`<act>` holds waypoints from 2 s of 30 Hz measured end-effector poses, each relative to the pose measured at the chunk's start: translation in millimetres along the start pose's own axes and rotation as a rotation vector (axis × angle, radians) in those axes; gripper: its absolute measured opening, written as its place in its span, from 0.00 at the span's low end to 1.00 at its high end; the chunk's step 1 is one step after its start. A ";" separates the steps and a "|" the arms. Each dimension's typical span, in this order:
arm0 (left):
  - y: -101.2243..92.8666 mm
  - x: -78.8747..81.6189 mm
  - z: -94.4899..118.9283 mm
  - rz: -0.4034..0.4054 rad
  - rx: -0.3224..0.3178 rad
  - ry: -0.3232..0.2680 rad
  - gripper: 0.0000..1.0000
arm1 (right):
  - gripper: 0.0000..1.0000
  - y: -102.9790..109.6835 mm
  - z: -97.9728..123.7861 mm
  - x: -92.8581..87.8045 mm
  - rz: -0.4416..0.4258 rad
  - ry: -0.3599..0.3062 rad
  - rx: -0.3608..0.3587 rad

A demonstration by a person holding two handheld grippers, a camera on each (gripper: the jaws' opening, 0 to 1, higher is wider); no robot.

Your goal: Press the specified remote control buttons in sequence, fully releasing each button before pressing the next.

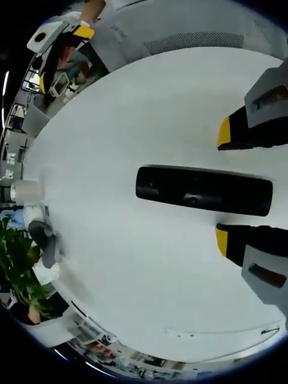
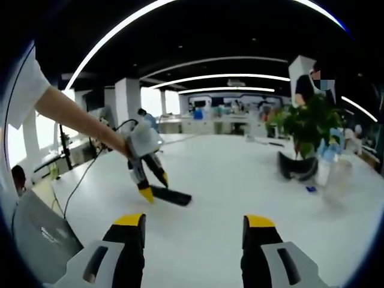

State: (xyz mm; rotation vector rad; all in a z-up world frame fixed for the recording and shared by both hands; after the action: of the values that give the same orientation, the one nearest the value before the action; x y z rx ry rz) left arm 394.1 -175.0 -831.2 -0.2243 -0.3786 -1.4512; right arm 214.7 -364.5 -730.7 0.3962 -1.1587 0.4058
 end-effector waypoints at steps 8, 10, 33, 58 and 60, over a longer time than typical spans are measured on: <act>1.8 -0.1 -0.6 0.005 0.010 -0.005 0.47 | 0.63 -1.1 -0.1 -0.5 -0.004 0.000 -0.003; 2.4 0.2 -0.8 0.014 0.015 -0.002 0.43 | 0.63 -0.9 -0.2 -0.5 -0.004 0.000 -0.003; -5.4 -0.6 1.7 -0.003 0.025 -0.001 0.24 | 0.63 0.3 1.2 -2.0 -0.005 0.003 -0.008; -20.8 -9.5 7.2 0.022 0.022 -0.028 0.24 | 0.63 2.4 0.3 -2.6 0.015 0.022 0.007; -22.1 -10.0 7.4 0.014 0.022 -0.025 0.24 | 0.63 2.2 0.3 -2.6 0.015 0.022 0.008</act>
State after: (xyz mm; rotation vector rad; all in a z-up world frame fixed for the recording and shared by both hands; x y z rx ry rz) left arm 370.5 -165.6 -830.0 -0.2271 -0.4123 -1.4305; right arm 212.4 -363.0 -732.8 0.3891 -1.1392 0.4266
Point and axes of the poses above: the point that each gripper's makers call its tool centre point, and the gripper's own axes: z roughly backward along the fingers, y roughly to its left, x roughly out of its top, the point moved 4 cm from there along z, roughly backward along the fingers, and after that the axes turned 6 degrees about x, right-handed, at the moved point
